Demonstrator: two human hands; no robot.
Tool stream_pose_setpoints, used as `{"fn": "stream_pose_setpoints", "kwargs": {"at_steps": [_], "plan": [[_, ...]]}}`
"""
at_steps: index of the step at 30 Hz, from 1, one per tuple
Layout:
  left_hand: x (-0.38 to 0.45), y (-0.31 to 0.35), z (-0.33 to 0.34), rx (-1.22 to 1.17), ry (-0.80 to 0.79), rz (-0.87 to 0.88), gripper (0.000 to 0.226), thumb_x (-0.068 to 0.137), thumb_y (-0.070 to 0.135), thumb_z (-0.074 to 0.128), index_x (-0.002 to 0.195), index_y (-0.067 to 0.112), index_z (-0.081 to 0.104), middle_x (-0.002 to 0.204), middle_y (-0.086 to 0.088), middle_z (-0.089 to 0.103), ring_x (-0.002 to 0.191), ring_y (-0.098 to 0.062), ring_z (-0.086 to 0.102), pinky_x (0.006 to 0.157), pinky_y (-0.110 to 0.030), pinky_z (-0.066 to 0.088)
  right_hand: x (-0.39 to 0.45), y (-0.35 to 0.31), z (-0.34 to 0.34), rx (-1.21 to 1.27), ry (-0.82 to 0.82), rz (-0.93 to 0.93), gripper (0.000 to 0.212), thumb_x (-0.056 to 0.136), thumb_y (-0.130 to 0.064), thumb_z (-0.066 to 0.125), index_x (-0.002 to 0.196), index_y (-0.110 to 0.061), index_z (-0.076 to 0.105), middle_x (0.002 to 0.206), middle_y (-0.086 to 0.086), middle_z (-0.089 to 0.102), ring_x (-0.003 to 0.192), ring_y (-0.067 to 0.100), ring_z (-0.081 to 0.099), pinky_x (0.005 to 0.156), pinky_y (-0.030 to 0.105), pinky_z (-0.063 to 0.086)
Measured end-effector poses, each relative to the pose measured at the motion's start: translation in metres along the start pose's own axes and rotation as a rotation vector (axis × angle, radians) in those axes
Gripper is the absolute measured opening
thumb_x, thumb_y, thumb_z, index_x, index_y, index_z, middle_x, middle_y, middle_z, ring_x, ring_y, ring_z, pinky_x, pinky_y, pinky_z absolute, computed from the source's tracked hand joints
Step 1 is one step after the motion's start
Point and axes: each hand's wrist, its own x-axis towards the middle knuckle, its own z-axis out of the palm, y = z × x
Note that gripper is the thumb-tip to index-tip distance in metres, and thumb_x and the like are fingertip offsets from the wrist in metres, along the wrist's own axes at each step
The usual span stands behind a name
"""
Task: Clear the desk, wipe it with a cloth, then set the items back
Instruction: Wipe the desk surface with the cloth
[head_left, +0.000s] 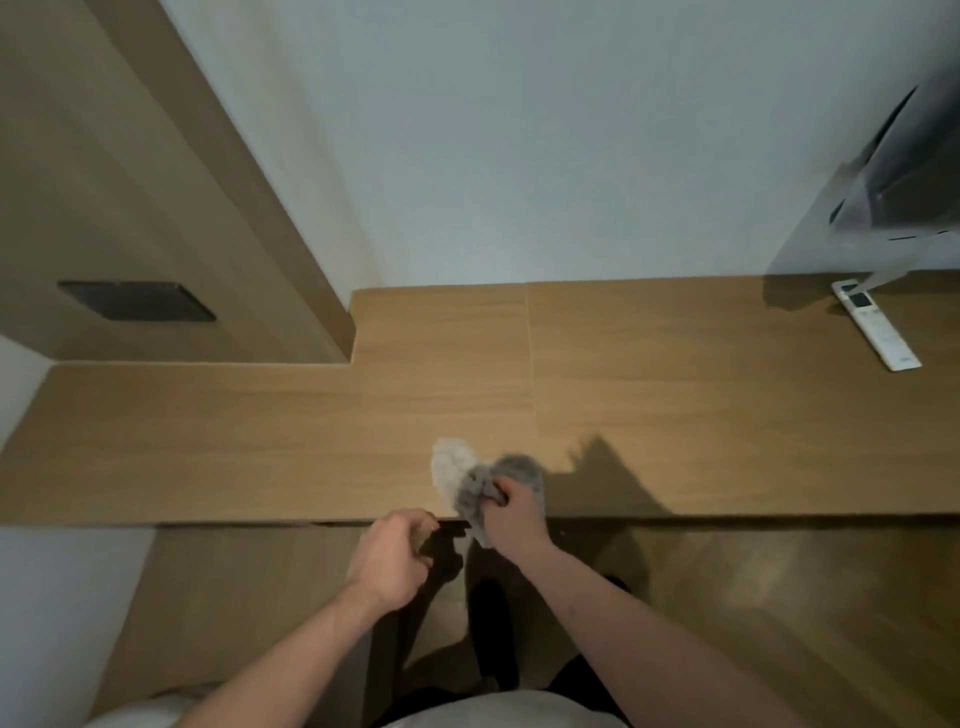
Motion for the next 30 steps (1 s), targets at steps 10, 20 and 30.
{"fn": "stream_pose_setpoints", "kwargs": {"at_steps": [10, 20, 30], "plan": [[0.037, -0.045, -0.021, -0.026, 0.025, -0.044, 0.079, 0.088, 0.032, 0.074, 0.156, 0.023, 0.034, 0.160, -0.002, 0.034, 0.143, -0.027, 0.039, 0.113, -0.042, 0.045, -0.012, 0.010, -0.191, -0.134, 0.516, 0.018, 0.033, 0.104, -0.025, 0.058, 0.137, -0.018, 0.063, 0.125, 0.006, 0.069, 0.114, 0.028, 0.063, 0.096, 0.041, 0.051], [0.019, -0.050, 0.025, -0.041, -0.132, -0.040, 0.098, 0.086, 0.031, 0.070, 0.165, 0.025, 0.013, 0.172, 0.004, 0.011, 0.148, -0.023, 0.037, 0.116, -0.038, 0.043, 0.006, 0.054, -0.084, -0.286, 0.383, 0.155, 0.038, 0.101, -0.020, 0.060, 0.139, -0.015, 0.062, 0.153, 0.005, 0.053, 0.137, 0.029, 0.050, 0.114, 0.044, 0.041], [0.027, -0.028, 0.016, -0.374, 0.176, -0.051, 0.089, 0.078, 0.029, 0.075, 0.155, 0.021, 0.031, 0.152, 0.000, 0.044, 0.137, -0.022, 0.050, 0.107, -0.034, 0.048, 0.004, -0.028, 0.024, -0.354, -0.096, -0.320, 0.058, 0.090, -0.031, 0.077, 0.143, -0.034, 0.054, 0.146, -0.025, 0.038, 0.146, 0.007, 0.035, 0.121, 0.034, 0.036]]}}
